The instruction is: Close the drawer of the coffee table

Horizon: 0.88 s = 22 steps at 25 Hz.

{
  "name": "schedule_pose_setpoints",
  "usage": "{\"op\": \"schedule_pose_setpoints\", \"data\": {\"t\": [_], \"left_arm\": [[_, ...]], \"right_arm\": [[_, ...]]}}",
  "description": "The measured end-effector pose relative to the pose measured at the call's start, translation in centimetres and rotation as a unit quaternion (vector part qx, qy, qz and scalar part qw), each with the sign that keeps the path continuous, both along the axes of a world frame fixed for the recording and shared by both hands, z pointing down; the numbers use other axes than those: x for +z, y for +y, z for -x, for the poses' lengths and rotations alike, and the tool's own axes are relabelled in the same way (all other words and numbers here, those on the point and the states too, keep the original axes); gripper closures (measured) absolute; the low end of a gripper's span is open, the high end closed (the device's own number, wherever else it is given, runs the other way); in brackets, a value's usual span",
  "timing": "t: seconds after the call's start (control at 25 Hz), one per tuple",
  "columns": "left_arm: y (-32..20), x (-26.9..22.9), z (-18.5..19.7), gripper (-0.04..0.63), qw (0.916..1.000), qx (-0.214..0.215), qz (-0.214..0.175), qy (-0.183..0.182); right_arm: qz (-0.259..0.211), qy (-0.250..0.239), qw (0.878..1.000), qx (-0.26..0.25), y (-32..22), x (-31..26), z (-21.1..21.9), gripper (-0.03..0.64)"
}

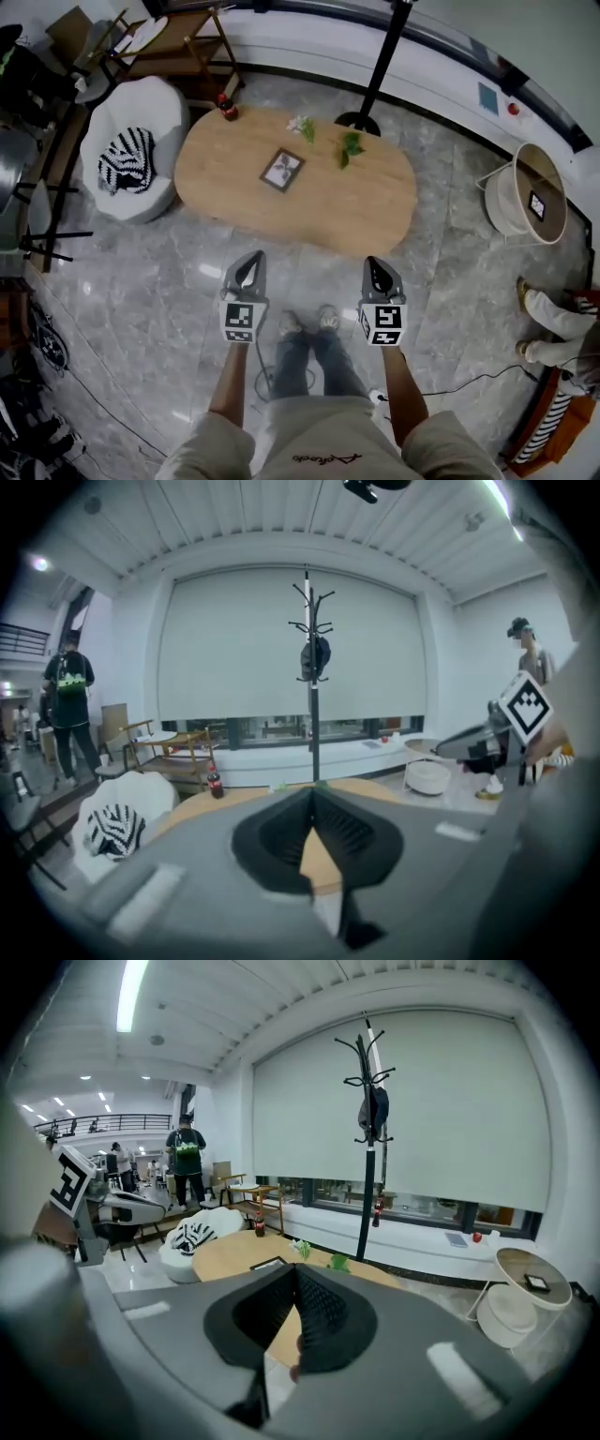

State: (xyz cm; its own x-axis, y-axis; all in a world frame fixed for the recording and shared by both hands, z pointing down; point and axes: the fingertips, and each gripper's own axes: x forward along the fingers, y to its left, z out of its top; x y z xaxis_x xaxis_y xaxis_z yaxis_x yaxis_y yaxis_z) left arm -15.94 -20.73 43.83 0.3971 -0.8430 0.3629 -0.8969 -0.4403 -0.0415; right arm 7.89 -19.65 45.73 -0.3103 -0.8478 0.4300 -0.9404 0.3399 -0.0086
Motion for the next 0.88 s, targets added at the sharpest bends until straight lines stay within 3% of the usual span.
{"op": "schedule_pose_setpoints", "data": {"t": [0.28,0.88], "left_arm": [[3.3,-7.0,-1.2,0.594,0.9993,0.002,-0.010,0.035],[5.0,-18.9,0.9,0.594,0.9969,-0.014,-0.053,0.056]], "right_arm": [[-0.008,-0.005,1.000,0.002,3.2,-7.7,-0.4,0.612],[-0.070,-0.001,0.997,0.027,4.3,-18.9,-2.2,0.612]]}}
